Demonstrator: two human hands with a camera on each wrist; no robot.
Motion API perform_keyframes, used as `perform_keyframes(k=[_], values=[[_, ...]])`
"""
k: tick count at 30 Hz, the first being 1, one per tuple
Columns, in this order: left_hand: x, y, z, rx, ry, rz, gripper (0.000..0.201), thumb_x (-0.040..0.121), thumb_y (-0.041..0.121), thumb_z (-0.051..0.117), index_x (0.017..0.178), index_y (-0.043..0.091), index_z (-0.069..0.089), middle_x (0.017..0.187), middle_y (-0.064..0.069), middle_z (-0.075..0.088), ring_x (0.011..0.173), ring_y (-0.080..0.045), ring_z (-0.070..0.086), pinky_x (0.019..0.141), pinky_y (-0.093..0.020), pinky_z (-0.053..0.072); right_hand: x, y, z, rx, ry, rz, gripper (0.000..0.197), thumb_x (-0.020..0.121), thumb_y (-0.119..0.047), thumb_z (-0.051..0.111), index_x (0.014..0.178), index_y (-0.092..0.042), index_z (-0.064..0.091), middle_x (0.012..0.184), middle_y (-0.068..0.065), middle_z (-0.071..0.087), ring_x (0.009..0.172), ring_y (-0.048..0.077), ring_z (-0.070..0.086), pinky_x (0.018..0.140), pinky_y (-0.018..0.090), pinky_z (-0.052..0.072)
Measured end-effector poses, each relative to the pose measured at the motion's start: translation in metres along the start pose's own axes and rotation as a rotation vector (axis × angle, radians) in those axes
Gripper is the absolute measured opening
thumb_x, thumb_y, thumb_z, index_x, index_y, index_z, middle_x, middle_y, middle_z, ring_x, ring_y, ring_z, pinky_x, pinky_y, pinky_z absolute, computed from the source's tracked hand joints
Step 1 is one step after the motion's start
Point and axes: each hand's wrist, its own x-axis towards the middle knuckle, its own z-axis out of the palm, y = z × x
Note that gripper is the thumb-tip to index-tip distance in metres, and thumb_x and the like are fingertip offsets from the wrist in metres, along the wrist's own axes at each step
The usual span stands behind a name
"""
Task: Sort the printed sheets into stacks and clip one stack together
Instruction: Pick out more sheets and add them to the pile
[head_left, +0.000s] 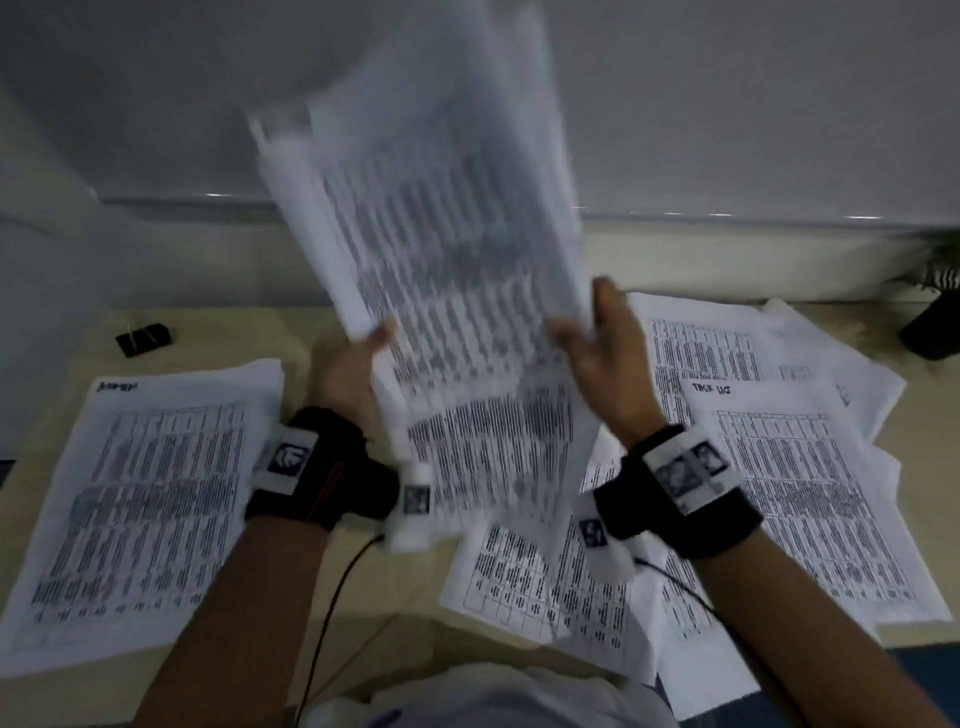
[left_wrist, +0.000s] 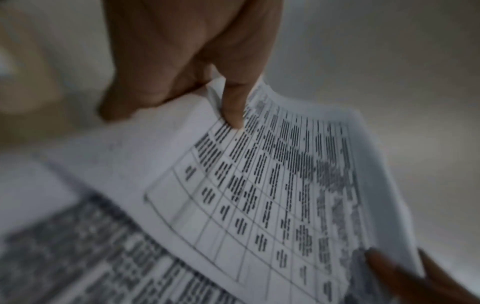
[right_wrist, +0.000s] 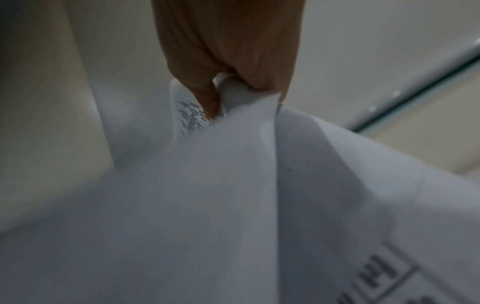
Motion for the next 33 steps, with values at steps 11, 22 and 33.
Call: perform_keyframes(k=[11,22,33], values=[[-0.044,0.104,-0.010,-0.067,-0.164,0.630,0.014,0.086,0.012,0.061,0.078,0.021,0.055,0.054,0.023,0.066,0.060,0.011,0.061,0.061,-0.011,0.049,0.009,-0.041,-0.004,0.325,0.121,-0.106,0.030,0.092,-0.002,0.044,0.107,-0.022,0.029,0.099,-0.010,0.048,0.083,-0.011,0.053,0.078,0.015,0.051],[-0.031,0.020,-0.038,0.229,-0.260,0.213,0.035,0.079,0.007,0.070,0.114,0.007,0.064,0.109,-0.006,0.070,0.106,-0.022,0.064,0.104,-0.046,0.043,-0.022,-0.017,0.039,0.280,0.153,0.244,0.034,0.078,0.019,0.026,0.097,-0.008,0.027,0.078,-0.005,0.041,0.063,0.004,0.046,0.055,0.030,0.042],[0.014,0.099,-0.162,0.325,0.323,0.441,0.021,0.083,0.013,0.062,0.102,0.009,0.055,0.104,-0.007,0.060,0.089,-0.016,0.054,0.086,-0.032,0.052,-0.036,-0.050,0.163,-0.040,-0.365,0.253,0.009,0.093,-0.003,0.038,0.090,-0.007,0.030,0.069,-0.003,0.036,0.058,0.009,0.039,0.052,0.024,0.033]])
